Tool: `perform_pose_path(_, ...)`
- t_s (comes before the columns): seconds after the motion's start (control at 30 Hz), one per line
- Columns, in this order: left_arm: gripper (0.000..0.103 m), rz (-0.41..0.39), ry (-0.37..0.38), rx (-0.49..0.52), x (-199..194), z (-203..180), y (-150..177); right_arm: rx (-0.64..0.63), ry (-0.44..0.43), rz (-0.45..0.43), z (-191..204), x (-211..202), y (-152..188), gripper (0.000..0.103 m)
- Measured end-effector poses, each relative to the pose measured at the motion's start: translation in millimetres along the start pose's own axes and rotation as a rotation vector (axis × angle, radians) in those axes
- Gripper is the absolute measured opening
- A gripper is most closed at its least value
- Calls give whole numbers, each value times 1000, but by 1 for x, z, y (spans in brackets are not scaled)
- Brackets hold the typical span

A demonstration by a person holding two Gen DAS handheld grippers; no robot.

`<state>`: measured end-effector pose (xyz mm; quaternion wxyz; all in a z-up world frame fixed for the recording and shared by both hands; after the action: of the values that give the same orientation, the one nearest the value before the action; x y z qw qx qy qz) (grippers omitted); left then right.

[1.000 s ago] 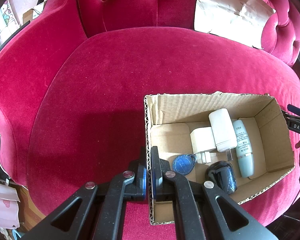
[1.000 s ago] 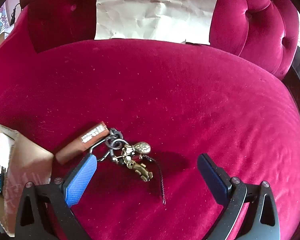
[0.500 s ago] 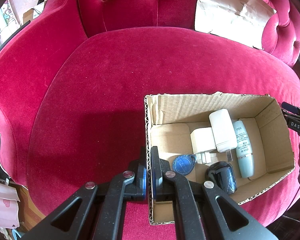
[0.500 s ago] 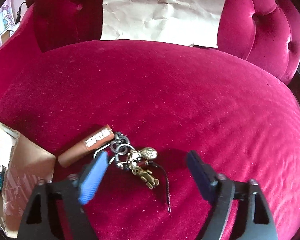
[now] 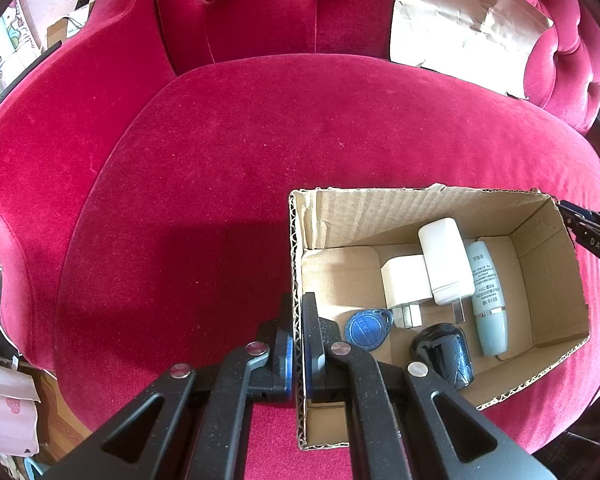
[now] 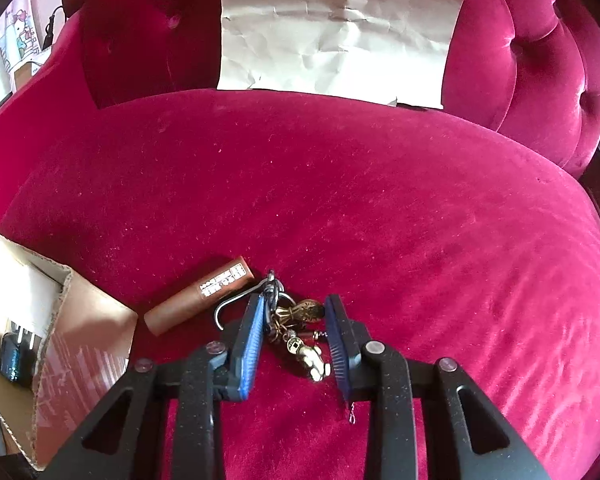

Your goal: Organize rigid objects

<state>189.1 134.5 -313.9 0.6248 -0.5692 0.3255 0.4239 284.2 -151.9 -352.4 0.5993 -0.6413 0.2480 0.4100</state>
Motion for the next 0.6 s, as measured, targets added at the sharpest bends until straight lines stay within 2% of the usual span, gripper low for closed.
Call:
perform_pose_path(0.53,3,0,0,-1,0,0,0,16,12,-57,-1,-44,-10,32)
perform_pose_path(0.6,3,0,0,-1,0,0,0,14,13,-68,0,-51,-14,22)
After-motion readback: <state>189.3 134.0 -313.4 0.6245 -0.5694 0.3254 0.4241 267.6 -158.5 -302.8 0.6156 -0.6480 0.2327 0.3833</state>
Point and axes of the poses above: each gripper's, at about its wrist camera, not at the fingertips, and x roughly the way its jaws point, z to its left, y to its underside, the point moved 9 cm from there along x, roughly the way its jaws point, and after that the axes turned 5 degrees about -y, right-handed, at the moved point
